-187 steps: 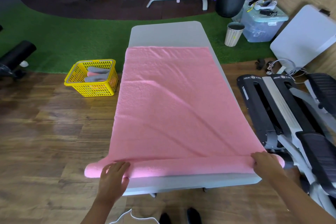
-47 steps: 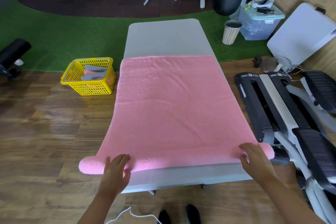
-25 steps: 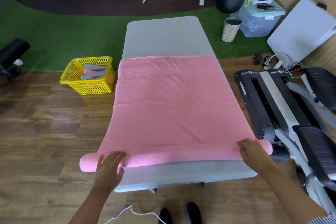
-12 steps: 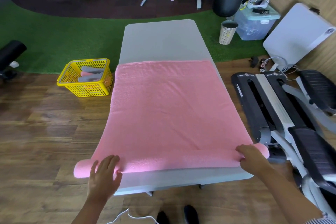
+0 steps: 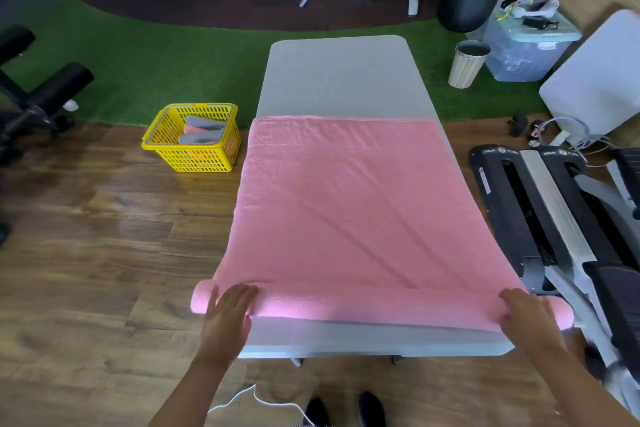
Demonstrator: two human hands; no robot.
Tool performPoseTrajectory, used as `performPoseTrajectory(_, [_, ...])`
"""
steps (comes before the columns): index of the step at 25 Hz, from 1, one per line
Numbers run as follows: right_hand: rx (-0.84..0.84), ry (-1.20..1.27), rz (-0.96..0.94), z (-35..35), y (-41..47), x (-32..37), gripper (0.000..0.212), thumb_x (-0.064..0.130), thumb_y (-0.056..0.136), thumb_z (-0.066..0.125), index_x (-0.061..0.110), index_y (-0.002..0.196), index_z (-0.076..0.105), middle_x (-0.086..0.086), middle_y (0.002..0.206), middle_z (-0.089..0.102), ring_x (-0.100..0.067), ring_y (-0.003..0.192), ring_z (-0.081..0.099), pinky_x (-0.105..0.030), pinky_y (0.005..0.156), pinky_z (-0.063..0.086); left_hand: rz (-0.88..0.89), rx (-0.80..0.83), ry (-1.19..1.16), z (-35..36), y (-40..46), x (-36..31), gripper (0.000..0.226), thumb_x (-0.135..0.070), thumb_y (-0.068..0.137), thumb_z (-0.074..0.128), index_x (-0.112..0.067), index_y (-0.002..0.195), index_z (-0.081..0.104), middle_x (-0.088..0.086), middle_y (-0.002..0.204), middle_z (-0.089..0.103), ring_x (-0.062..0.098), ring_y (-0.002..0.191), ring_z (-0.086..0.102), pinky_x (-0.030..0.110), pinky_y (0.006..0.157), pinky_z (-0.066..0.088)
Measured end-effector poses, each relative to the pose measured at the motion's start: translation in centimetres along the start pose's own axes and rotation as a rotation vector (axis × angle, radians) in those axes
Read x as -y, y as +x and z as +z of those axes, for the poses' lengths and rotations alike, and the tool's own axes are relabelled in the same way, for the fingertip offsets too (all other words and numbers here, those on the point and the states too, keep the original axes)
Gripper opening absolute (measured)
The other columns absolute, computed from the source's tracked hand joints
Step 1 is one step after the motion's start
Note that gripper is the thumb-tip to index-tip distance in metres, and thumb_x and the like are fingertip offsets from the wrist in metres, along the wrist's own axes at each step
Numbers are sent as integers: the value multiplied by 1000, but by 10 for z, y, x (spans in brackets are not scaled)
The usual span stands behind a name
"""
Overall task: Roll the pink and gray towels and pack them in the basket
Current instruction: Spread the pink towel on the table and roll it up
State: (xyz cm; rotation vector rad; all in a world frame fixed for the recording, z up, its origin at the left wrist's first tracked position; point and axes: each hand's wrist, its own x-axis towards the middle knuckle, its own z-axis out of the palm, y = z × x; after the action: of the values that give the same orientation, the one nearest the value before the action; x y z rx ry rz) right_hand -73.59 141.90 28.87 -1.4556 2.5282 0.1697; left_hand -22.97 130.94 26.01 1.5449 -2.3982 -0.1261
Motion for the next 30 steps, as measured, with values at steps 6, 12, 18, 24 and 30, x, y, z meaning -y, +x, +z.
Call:
performPoseTrajectory(6, [-47,-47,-48,25,0,-9,40,-18,43,65,2,78,62,-16,73,63,-36,66,60,-46,66,42,61,37,-59,-8,10,-12,33,-27,71,45,-24,103,56,-10,90,70,11,82,62,39,100,30])
performPoseTrajectory(12, [-79,-71,-79,24,6,0,37,-16,44,64,4,76,63,-15,72,64,-34,64,61,-45,65,44,-8,55,53,-18,5,-11,30,-27,69,40,-25,94,55,-5,69,65,19,61,64,39,70,51])
performPoseTrajectory(18, [-90,-37,-95,11,-7,24,42,-7,59,63,10,97,64,-6,93,65,-30,90,59,-46,88,40,-5,-50,104,5,-6,1,44,-19,71,42,-15,110,62,3,106,67,21,98,61,51,94,41])
performPoseTrajectory(24, [-22,10,-152,15,-10,35,39,-2,60,63,9,97,65,-7,92,66,-33,90,59,-49,96,38,40,-35,82,0,3,-1,45,-24,69,37,-22,102,68,0,98,72,21,84,69,44,81,48])
performPoseTrajectory(30, [49,45,-192,8,-12,40,40,-1,72,51,10,110,60,-5,105,63,-28,105,53,-36,108,22,-38,6,122,7,-1,-3,54,-21,64,32,-17,102,71,-1,99,71,21,89,66,50,89,41])
